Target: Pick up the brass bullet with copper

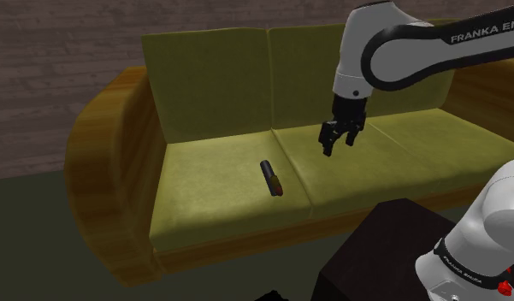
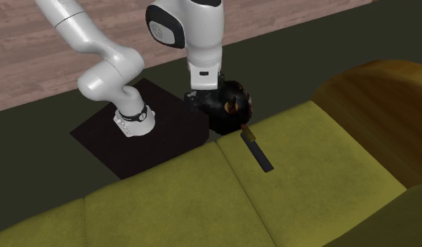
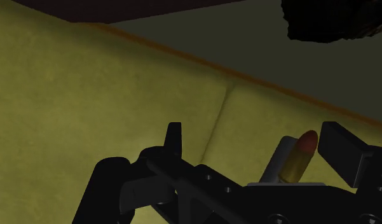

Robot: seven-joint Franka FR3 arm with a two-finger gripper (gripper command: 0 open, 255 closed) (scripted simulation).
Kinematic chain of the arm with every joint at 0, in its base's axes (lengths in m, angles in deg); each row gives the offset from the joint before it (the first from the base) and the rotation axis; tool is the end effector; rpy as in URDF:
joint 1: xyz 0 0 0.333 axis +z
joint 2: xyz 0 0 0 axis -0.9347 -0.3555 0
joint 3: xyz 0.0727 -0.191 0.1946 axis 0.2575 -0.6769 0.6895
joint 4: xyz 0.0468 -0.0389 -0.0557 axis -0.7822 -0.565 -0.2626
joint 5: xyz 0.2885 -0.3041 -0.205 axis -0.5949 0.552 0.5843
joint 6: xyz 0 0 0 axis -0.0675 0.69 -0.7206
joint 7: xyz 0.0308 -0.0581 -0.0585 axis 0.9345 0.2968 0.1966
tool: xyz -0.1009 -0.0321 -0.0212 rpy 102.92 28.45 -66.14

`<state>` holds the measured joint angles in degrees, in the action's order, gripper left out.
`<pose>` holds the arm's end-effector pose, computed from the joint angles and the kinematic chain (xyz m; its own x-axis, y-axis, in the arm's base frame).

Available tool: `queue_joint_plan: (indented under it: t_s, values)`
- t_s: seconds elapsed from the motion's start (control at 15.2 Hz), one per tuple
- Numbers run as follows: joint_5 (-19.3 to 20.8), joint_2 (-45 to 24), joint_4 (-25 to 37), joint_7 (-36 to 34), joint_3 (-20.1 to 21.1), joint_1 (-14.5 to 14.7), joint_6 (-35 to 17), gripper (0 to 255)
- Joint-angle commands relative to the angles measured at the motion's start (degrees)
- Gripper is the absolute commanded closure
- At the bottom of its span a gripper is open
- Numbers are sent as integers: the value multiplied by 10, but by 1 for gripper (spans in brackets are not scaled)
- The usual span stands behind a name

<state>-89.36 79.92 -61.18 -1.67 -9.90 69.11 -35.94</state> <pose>0.4504 0.0941 0.4157 0.9884 -0.1504 -0.0234 -0.1507 -0.9885 -0.0133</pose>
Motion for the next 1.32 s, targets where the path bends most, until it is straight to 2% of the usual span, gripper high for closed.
queue_joint_plan:
  t_s: [0.0,0.46,0.66,0.99,1.25]
  values:
    - [-8,-33,1,-37,20,-2,-40,0]
    - [-3,-174,32,-170,87,-17,-172,0]
    - [22,-244,59,-235,111,-26,-221,0]
    - [89,-358,116,-349,129,-30,-281,0]
    - [104,-381,107,-360,126,-27,-311,0]
